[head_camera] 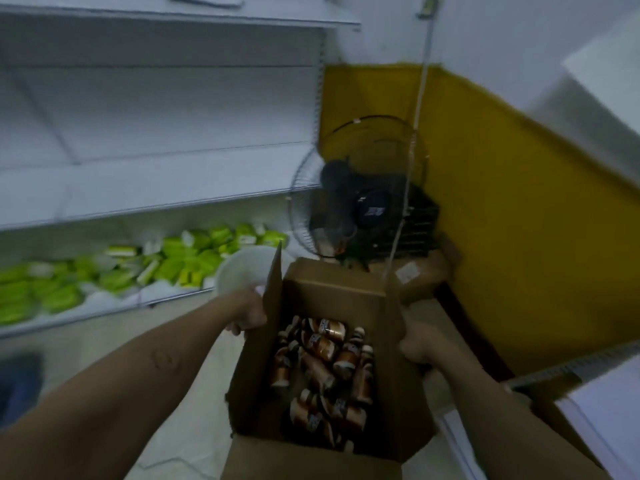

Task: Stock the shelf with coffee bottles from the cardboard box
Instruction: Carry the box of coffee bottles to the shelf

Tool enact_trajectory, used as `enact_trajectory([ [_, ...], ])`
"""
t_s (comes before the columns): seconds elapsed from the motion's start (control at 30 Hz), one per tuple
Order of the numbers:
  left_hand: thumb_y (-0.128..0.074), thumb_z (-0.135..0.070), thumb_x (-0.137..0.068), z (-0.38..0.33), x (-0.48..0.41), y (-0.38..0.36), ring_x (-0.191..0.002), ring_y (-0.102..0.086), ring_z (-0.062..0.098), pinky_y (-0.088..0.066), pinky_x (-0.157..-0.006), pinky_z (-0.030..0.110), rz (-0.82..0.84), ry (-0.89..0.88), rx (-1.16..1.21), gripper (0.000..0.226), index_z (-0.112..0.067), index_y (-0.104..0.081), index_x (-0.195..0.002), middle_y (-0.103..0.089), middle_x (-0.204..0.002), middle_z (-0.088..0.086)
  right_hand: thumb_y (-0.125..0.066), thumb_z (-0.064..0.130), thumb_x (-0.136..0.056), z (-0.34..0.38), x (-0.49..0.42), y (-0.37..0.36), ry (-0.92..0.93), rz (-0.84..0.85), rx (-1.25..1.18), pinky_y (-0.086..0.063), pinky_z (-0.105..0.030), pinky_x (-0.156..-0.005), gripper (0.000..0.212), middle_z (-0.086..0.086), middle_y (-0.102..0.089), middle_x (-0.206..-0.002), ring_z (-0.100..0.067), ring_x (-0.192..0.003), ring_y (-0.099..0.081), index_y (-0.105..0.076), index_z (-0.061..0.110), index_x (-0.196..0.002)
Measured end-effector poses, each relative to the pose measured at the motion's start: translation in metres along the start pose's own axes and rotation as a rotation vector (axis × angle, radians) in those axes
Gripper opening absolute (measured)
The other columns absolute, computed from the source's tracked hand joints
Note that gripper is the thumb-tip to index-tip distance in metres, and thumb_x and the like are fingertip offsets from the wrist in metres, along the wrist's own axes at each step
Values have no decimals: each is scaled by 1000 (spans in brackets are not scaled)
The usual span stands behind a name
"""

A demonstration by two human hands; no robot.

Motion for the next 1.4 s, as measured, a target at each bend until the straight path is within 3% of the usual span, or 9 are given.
enact_trajectory([
  [0.13,-43,-30,-90,122,45,-46,-51,-60,22,-55,-63,31,-99,116,147,37,-8,-55,-64,-57,-50,5,-51,23,-93,89,21,-59,144,-49,193,-49,-28,-54,19,-11,-65,-92,-28,-80,-66,-64,8,-92],
  [0.27,-44,-28,-91,232,105,-70,-48,-59,15,-48,-55,25,-295,245,332,38,-11,-52,-58,-52,-32,-4,-49,22,-92,182,56,-98,283,-143,243,-49,-28,-50,27,-6,-56,-71,-20,-60,-56,-53,12,-67],
  [0.37,-46,-32,-91,314,150,-89,-59,-63,18,-48,-63,26,-425,341,417,41,-12,-56,-58,-59,-49,-1,-51,25,-93,255,85,-124,389,-155,295,-59,-34,-54,23,-12,-65,-90,-30,-77,-68,-63,5,-91],
  [0.47,-49,-34,-91,387,196,-112,-64,-61,19,-46,-65,27,-491,441,519,34,-8,-62,-73,-65,-68,4,-54,27,-93,330,121,-150,537,-170,384,-47,-28,-47,25,-12,-62,-91,-32,-88,-66,-64,4,-96],
  [0.63,-51,-35,-92,478,245,-150,-77,-62,27,-49,-70,32,-545,584,621,29,-8,-58,-82,-63,-84,11,-55,30,-87,434,163,-192,679,-231,491,-42,-21,-40,32,-7,-60,-57,-28,-49,-65,-64,6,-68],
  [0.9,-49,-31,-93,592,261,-199,-71,-72,19,-52,-61,25,-484,774,830,33,-5,-68,-85,-75,-77,9,-59,28,-85,585,175,-277,815,-184,670,-48,-25,-42,35,-9,-59,-65,-29,-59,-64,-54,8,-57],
  [1.1,-49,-29,-92,690,217,-193,-60,-61,14,-46,-58,24,-439,891,851,28,-9,-65,-82,-69,-70,4,-59,28,-85,708,119,-337,820,-64,735,-39,-20,-36,33,-8,-57,-61,-24,-47,-58,-57,8,-59],
  [1.27,-46,-33,-93,744,162,-172,-69,-66,16,-46,-65,26,-317,890,847,31,-10,-64,-82,-69,-65,2,-55,33,-94,771,62,-370,742,55,786,-53,-31,-46,36,-17,-69,-89,-31,-66,-69,-68,0,-98],
  [1.4,-43,-41,-97,782,136,-143,-78,-67,19,-53,-78,30,-301,870,861,40,-7,-64,-99,-71,-78,6,-52,31,-95,788,20,-369,579,138,687,-61,-47,-57,34,-19,-72,-90,-33,-69,-73,-68,1,-102],
])
Point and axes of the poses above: each hand's wrist, its own x-axis away from the middle knuckle, its own y-axis out of the back of the hand, z = x × y, the point moved 8 cm from there along -x, towards the middle knuckle
